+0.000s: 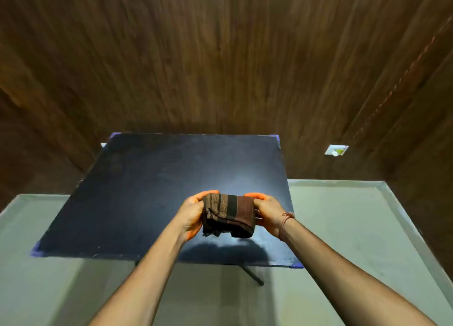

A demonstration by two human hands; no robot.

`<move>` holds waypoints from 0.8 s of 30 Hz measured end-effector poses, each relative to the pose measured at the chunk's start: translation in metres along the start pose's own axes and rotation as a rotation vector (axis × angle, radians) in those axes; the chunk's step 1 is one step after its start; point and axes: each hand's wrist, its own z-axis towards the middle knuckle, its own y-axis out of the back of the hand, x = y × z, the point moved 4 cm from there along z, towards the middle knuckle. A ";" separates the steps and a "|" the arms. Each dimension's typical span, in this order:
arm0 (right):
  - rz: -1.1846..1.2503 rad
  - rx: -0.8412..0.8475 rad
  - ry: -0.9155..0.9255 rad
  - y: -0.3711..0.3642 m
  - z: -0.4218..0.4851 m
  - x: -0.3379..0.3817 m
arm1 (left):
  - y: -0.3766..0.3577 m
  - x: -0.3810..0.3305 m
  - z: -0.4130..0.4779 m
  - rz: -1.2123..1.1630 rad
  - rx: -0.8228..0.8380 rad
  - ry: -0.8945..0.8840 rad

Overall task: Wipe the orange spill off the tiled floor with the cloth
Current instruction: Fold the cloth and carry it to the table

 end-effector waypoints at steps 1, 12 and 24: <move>0.018 -0.003 -0.076 0.003 0.008 -0.009 | -0.001 0.004 0.011 -0.030 0.015 0.038; -0.241 -0.214 -0.427 0.065 0.044 -0.114 | -0.037 0.119 0.066 -0.032 0.113 0.562; -0.875 -0.149 -0.096 0.072 0.071 -0.091 | -0.068 0.163 0.063 0.928 0.219 0.179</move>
